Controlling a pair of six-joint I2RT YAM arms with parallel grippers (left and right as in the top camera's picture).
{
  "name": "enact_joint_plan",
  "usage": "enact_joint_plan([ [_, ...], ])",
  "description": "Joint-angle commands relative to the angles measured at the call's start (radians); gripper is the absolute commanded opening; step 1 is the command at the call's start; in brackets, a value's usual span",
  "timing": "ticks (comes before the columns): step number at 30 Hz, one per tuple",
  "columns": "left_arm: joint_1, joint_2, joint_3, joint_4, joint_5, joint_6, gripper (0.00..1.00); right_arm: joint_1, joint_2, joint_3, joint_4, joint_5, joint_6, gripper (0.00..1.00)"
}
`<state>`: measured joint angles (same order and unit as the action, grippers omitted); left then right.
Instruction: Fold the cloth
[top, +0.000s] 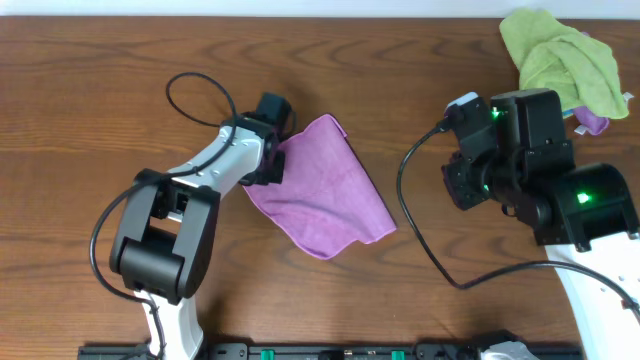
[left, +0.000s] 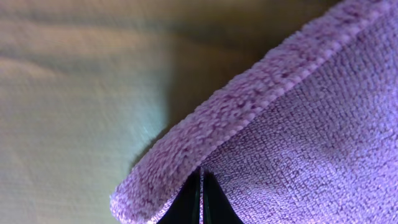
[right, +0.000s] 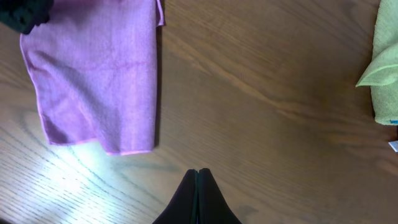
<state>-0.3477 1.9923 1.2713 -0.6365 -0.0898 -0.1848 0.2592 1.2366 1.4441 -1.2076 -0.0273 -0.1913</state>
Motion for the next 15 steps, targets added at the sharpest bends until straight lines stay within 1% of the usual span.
enact_joint_plan([
  [1,0.047,0.090,-0.008,0.041,-0.026,0.051,0.05,-0.004,-0.007,-0.006,0.000,-0.006,0.011,0.01],
  [10,0.146,0.188,0.003,0.162,-0.030,0.138,0.06,-0.003,-0.006,-0.006,0.000,-0.008,0.013,0.01],
  [12,0.161,0.189,0.008,0.182,-0.046,0.149,0.06,-0.003,-0.003,-0.006,0.000,-0.012,0.045,0.02],
  [15,0.182,0.189,0.034,0.182,-0.064,0.172,0.05,-0.003,0.021,-0.010,0.011,-0.104,0.056,0.01],
])
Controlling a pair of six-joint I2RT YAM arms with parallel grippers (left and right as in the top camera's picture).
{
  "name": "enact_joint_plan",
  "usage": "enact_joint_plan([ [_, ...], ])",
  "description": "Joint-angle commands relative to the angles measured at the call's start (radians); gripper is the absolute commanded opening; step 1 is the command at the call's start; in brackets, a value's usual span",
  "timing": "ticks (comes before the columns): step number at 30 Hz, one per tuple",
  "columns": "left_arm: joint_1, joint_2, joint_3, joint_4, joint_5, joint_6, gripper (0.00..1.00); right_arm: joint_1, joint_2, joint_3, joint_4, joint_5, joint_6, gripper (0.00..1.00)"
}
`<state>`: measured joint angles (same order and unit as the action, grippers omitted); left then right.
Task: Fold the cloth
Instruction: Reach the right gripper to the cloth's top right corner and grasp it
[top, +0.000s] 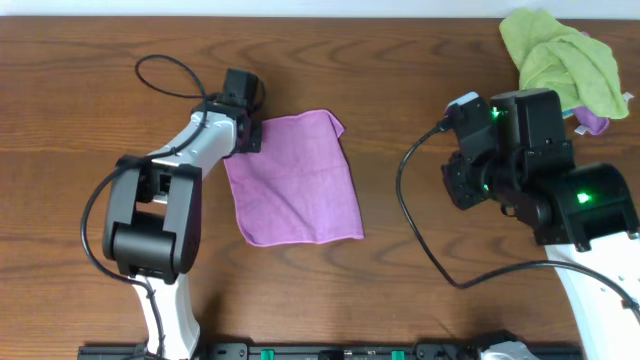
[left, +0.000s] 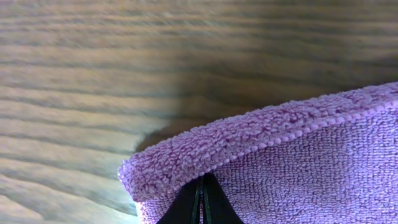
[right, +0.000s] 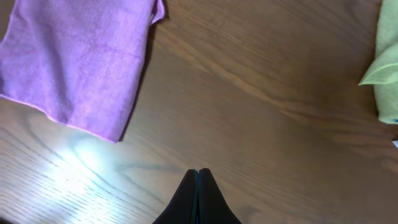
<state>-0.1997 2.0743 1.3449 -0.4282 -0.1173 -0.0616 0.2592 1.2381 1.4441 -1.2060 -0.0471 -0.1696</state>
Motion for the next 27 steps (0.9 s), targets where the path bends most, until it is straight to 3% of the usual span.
enact_joint_plan([
  [1,0.040,0.107,-0.032,-0.031,-0.037,0.051,0.06,-0.003,0.029,-0.014,0.018,-0.105,0.035,0.02],
  [9,0.079,0.107,-0.014,-0.045,-0.039,0.063,0.06,-0.002,0.220,-0.052,0.163,-0.284,0.035,0.01],
  [18,0.082,0.107,-0.014,-0.045,-0.002,0.062,0.06,0.071,0.475,-0.052,0.508,-0.430,0.034,0.01],
  [27,0.081,0.107,-0.014,-0.058,0.021,0.062,0.06,0.150,0.714,-0.021,0.773,-0.451,0.042,0.01],
])
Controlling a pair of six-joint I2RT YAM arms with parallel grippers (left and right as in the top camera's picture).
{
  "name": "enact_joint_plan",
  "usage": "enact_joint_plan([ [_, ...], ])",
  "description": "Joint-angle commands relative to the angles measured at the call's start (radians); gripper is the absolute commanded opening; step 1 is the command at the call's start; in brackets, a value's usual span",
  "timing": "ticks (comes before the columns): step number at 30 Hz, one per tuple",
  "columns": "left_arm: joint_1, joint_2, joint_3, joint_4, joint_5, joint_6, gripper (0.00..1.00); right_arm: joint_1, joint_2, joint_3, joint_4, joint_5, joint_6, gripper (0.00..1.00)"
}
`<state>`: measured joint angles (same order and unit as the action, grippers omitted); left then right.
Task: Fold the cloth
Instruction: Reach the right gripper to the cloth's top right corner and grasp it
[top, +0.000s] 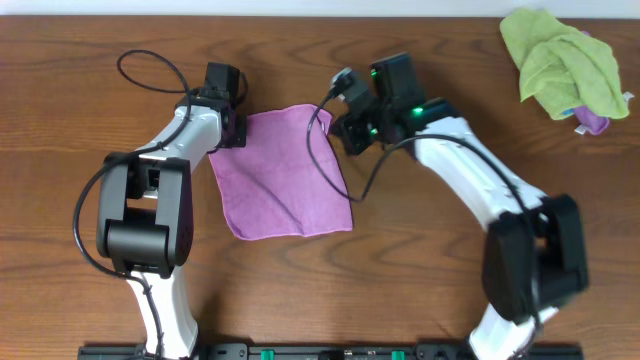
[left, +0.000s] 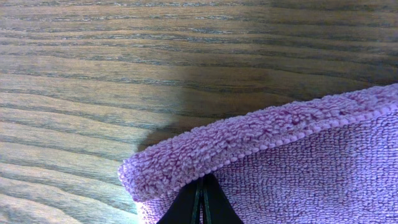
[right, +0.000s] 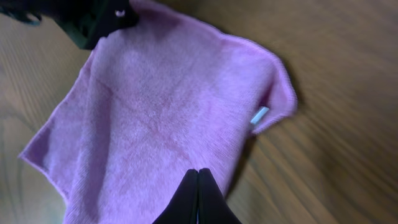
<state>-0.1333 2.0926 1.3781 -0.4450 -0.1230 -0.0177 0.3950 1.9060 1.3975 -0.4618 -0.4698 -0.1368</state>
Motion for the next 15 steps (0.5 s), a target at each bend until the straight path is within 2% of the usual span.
enact_joint_plan([
  [1,0.015,0.089,-0.047,-0.042,0.039,0.018,0.06,0.015,0.061,0.031,0.044,-0.028,0.009,0.01],
  [5,0.011,0.089,-0.047,-0.050,0.096,0.017,0.06,0.016,0.130,0.073,0.098,-0.011,0.009,0.02],
  [15,-0.011,0.089,-0.047,-0.056,0.098,0.014,0.06,0.016,0.289,0.233,0.111,0.071,-0.041,0.01],
])
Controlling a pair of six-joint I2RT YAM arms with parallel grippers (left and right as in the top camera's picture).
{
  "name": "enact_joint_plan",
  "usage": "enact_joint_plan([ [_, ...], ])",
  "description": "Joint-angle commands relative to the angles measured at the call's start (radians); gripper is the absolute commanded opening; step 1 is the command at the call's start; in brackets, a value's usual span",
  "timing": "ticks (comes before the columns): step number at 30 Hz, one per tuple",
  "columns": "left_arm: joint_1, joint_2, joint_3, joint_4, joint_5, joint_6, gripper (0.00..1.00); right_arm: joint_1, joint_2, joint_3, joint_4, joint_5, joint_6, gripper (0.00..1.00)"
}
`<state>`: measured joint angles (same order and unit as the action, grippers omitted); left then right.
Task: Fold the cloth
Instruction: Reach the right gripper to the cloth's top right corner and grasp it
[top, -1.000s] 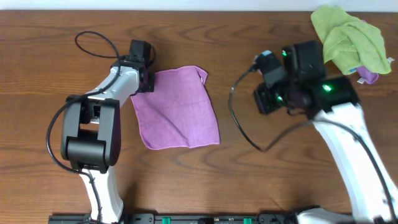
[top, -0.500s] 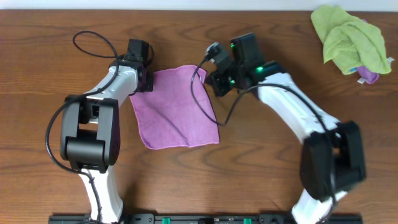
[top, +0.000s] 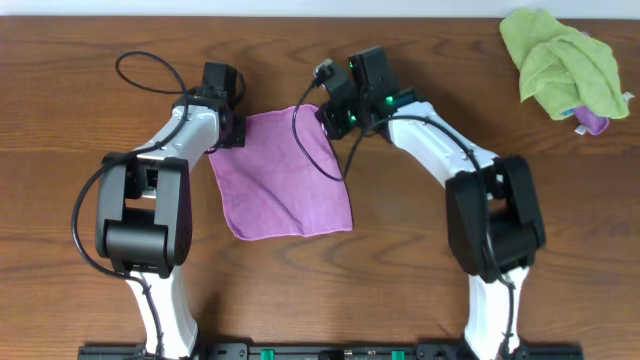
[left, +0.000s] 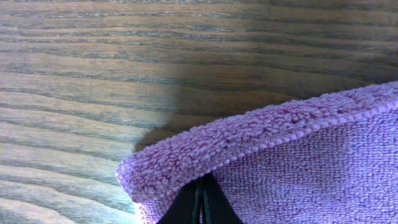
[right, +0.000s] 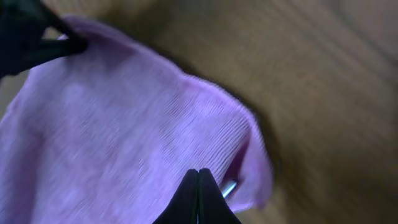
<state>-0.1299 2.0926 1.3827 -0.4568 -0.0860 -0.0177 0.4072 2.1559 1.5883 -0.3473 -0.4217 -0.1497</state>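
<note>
A purple cloth (top: 285, 180) lies spread flat on the wooden table (top: 420, 270). My left gripper (top: 228, 130) is at its far left corner, shut on the thick hemmed edge (left: 249, 140), which curls over the fingertips in the left wrist view. My right gripper (top: 330, 116) is over the far right corner, fingers pressed together above the cloth (right: 124, 137). A small white tag (right: 229, 188) shows beside them where the corner (right: 258, 168) is turned up. That view is blurred.
A crumpled green cloth (top: 560, 55) lies at the far right corner of the table, with a bit of purple fabric (top: 594, 122) under it. Both arms' black cables (top: 150, 70) loop over the tabletop near the far edge.
My right gripper has moved a little further left and back, from beside the cloth's far right corner to over it. The left gripper and the cloth have hardly moved.
My left gripper held a corner of the cloth, which lay skewed mid-table, while the right arm stood off to the right. Then the cloth lay squarer and further left. Later the right arm had reached across to the far right corner, where it is now.
</note>
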Motion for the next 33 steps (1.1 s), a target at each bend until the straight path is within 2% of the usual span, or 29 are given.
enact_joint_plan([
  [1,-0.015,0.089,-0.051,-0.045,0.060,0.014,0.06,0.004,0.050,0.053,-0.005,0.024,-0.027,0.01],
  [19,-0.015,0.089,-0.051,-0.044,0.060,0.011,0.06,0.003,0.148,0.060,-0.029,0.034,-0.035,0.01],
  [33,-0.015,0.089,-0.051,-0.045,0.060,0.011,0.06,-0.032,0.167,0.074,-0.002,0.144,-0.039,0.01],
])
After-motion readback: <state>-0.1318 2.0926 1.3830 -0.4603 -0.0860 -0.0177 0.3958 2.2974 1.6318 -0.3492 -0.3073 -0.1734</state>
